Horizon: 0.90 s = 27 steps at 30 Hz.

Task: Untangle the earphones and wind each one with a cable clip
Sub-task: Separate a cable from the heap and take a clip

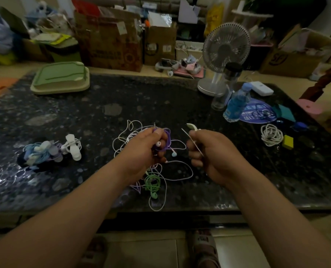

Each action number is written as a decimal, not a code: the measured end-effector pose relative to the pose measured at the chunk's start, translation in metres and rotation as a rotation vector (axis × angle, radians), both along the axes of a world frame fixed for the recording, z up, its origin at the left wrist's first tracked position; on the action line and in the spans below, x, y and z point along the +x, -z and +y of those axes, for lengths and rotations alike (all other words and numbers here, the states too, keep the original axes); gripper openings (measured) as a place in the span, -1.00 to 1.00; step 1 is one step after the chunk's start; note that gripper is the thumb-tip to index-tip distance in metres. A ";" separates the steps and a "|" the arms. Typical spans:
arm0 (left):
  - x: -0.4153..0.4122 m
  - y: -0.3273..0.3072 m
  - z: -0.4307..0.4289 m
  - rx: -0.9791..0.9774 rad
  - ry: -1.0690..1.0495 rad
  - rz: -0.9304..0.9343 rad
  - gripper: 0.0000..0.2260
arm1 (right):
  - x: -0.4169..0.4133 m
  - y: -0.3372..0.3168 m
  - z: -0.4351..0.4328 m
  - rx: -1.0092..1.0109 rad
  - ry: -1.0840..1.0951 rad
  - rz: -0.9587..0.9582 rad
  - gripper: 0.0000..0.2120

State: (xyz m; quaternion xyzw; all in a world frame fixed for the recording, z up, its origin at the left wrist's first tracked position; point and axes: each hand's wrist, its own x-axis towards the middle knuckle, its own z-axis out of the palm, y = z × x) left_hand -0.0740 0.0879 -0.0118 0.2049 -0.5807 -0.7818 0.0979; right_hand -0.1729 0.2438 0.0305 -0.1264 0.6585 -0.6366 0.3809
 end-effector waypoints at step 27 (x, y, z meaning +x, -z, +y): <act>0.005 -0.007 0.019 -0.459 0.097 0.085 -0.77 | 0.020 0.017 -0.008 -0.185 -0.096 -0.565 -0.75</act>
